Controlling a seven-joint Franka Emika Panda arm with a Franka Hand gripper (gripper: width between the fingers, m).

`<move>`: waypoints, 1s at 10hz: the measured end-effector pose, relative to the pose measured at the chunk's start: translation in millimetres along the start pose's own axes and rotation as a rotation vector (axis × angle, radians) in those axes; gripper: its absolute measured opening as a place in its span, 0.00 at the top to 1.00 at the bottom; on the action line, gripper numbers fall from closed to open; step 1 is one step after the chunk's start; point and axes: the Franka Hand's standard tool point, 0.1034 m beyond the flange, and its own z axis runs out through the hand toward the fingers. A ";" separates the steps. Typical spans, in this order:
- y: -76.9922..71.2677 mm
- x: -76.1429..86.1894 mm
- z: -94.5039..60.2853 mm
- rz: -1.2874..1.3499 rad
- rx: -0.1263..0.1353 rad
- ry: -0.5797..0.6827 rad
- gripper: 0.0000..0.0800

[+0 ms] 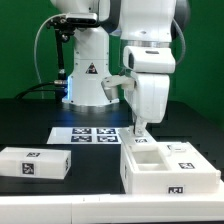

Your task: Assemble cabinet

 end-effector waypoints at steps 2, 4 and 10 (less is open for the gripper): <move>0.4 -1.5 -0.1 0.007 -0.002 0.000 0.92; 0.6 -1.6 -0.1 0.007 -0.002 0.000 0.92; 55.9 -3.4 -1.6 -0.008 0.043 -0.027 0.92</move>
Offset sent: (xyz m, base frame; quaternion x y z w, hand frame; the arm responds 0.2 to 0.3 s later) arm 0.0000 0.0000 0.0000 0.0000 0.0000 0.0000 1.0000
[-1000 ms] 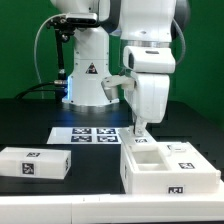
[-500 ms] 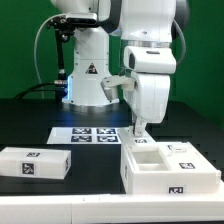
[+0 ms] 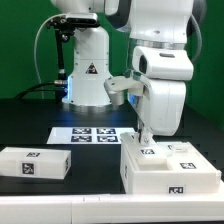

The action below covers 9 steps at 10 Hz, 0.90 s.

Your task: Assemble cabinet

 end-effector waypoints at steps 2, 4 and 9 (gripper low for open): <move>-1.1 -0.2 0.7 0.000 0.003 0.000 0.92; -1.1 -0.3 0.7 0.000 0.003 0.000 0.92; 47.2 -1.6 -0.3 0.009 0.002 -0.010 0.92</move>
Offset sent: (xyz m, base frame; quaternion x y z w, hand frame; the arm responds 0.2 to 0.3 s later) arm 0.0000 0.0000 0.0000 0.0000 0.0000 0.0000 1.0000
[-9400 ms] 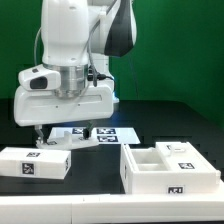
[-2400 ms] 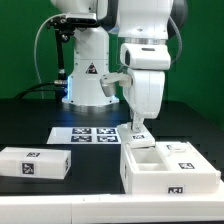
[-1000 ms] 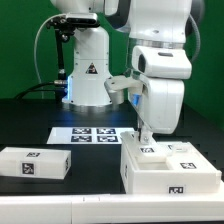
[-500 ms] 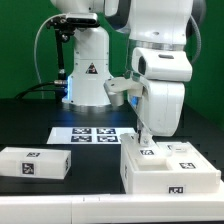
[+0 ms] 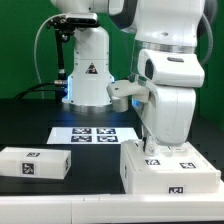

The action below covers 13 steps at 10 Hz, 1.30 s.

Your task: Assemble cabinet

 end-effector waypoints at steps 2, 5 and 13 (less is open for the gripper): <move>4.2 -1.2 1.3 0.003 0.026 -0.008 0.92; 4.5 -1.6 0.8 -0.023 0.110 -0.028 0.92; 5.2 -2.1 -0.3 -0.012 0.103 -0.027 0.54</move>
Offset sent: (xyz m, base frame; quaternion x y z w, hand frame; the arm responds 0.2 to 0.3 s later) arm 0.0208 0.0105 -0.0207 0.0944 0.0152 -0.1024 0.9901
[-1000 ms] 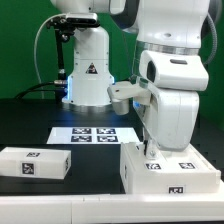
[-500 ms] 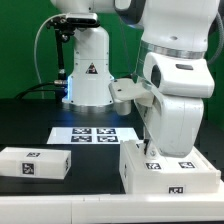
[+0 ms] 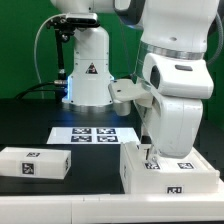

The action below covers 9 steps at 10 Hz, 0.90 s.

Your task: Assemble cabinet

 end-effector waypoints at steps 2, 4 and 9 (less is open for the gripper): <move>-0.5 -0.6 -1.6 0.001 0.003 -0.001 0.12; -0.7 -7.0 -30.5 0.050 -0.017 -0.006 0.03; -11.7 -9.7 -44.7 0.134 -0.025 -0.007 0.00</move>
Offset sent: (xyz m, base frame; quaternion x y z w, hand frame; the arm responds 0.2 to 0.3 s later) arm -0.0052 -0.0079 0.0504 -0.0067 -0.0059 0.0518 0.9986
